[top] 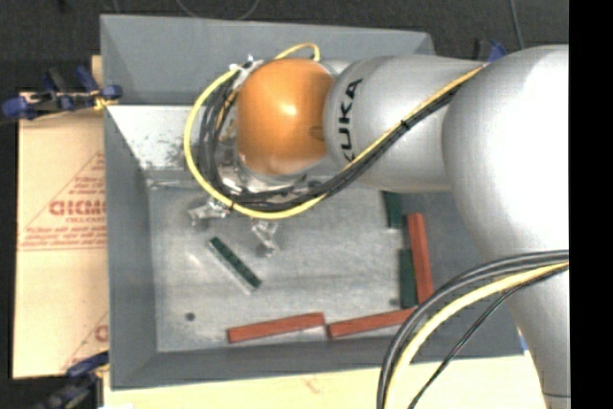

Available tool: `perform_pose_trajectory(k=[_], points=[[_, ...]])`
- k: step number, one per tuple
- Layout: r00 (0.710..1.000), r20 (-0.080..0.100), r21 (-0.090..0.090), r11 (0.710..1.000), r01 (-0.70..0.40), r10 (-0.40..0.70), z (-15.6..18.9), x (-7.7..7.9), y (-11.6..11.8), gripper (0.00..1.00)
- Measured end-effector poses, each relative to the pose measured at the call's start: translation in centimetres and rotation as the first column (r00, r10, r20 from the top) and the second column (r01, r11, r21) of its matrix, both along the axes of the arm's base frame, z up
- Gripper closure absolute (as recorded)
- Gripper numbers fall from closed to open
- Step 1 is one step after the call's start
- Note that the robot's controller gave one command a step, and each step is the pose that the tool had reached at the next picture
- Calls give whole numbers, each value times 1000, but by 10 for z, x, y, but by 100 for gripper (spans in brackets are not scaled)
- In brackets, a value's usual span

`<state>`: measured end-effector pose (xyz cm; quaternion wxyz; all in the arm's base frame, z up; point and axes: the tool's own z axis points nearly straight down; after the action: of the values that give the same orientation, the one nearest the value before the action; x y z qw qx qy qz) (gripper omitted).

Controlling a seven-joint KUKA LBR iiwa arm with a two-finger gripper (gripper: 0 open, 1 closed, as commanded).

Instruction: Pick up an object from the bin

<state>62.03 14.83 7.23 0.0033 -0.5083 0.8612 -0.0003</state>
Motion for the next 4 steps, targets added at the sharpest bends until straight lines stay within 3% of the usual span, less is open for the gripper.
perform_pose_trajectory(k=[1, 2, 3, 4], points=[[1000, 2, 3, 1000, -22, 22, 0, 5, -13, 0], [845, -5, -3, 845, -535, 535, -2, -53, -47, 0], [919, -5, 2, 919, -393, 393, -2, -94, -2, 0], [921, -3, 1, 921, -390, 390, -2, -93, -4, 100]])
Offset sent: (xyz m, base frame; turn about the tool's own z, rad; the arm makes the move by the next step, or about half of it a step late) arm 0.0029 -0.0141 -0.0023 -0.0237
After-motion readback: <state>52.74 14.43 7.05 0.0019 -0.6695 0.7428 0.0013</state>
